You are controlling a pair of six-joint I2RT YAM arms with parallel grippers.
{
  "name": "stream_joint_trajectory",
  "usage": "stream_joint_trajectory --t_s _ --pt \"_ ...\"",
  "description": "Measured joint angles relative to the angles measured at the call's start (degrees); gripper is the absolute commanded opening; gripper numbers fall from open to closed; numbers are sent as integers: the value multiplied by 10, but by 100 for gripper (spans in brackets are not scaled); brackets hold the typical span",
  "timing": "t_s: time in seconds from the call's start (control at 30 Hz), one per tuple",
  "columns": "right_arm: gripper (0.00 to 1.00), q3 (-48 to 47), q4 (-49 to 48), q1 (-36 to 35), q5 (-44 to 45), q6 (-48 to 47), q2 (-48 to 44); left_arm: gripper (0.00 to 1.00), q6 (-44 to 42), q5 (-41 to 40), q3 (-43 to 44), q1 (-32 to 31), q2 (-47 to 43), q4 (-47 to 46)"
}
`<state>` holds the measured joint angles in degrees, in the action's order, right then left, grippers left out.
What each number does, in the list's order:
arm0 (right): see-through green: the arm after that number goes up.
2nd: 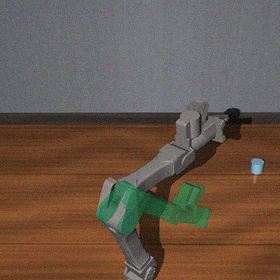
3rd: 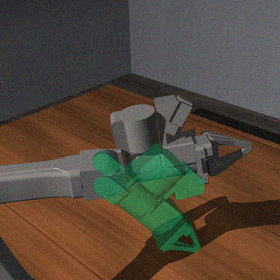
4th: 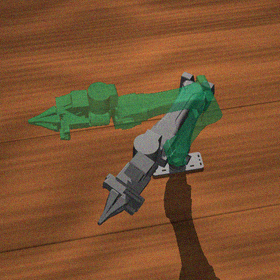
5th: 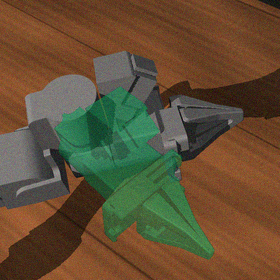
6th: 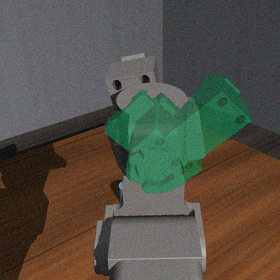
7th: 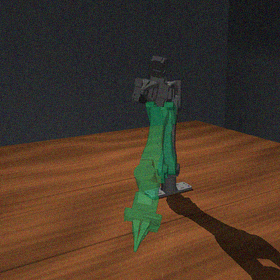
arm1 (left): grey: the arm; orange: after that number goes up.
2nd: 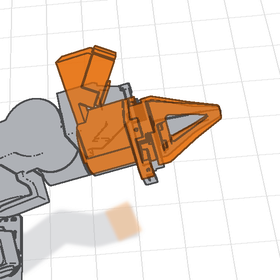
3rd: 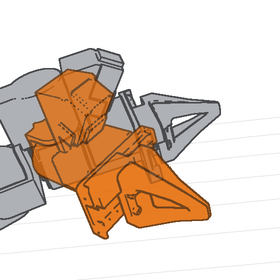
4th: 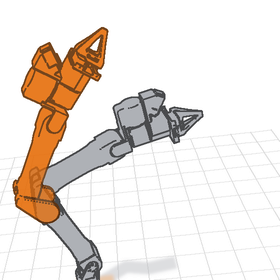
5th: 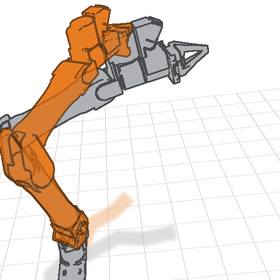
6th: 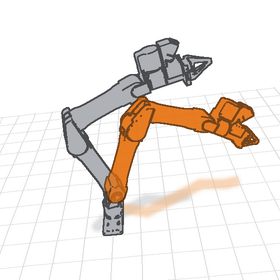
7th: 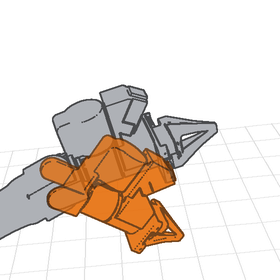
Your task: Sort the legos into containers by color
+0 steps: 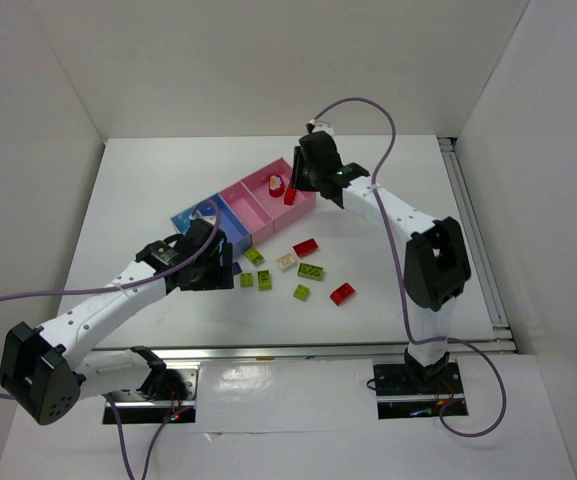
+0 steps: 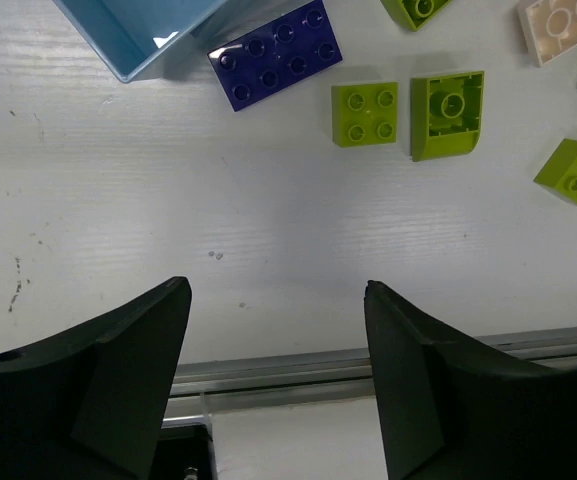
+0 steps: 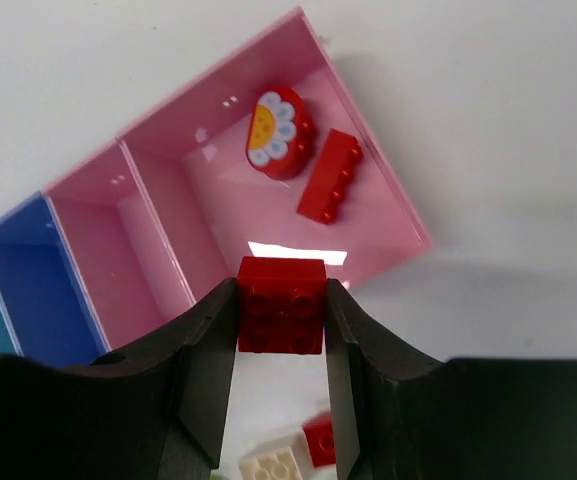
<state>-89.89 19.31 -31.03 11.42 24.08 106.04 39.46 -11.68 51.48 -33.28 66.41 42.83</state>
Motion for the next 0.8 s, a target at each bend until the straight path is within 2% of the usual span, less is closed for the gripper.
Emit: stream_joint_trajectory --t_s 0.03,0.1,0.17,0.27,0.33,0.5,0.7,0.8 --pt "57 -29 -1 -2 -1 -1 27 80 5 0 -2 -3 -3 0" --pt "80 -82 5 -2 -5 1 82 80 19 3 -3 -8 -7 -4" --pt "93 -129 23 -2 -8 0 130 76 35 10 -3 -14 -8 -14" --pt "93 -145 40 -5 -2 2 155 75 63 16 -11 -25 -3 -33" --pt "93 -106 34 -6 7 8 133 74 83 13 -23 -30 4 -48" --pt "94 80 43 -7 32 26 -33 72 103 3 -28 -35 47 -74" --pt "95 214 45 -9 54 47 -217 72 103 -17 7 -51 158 -106" --pt "97 297 60 -14 54 68 -267 72 103 -25 18 -54 193 -114"
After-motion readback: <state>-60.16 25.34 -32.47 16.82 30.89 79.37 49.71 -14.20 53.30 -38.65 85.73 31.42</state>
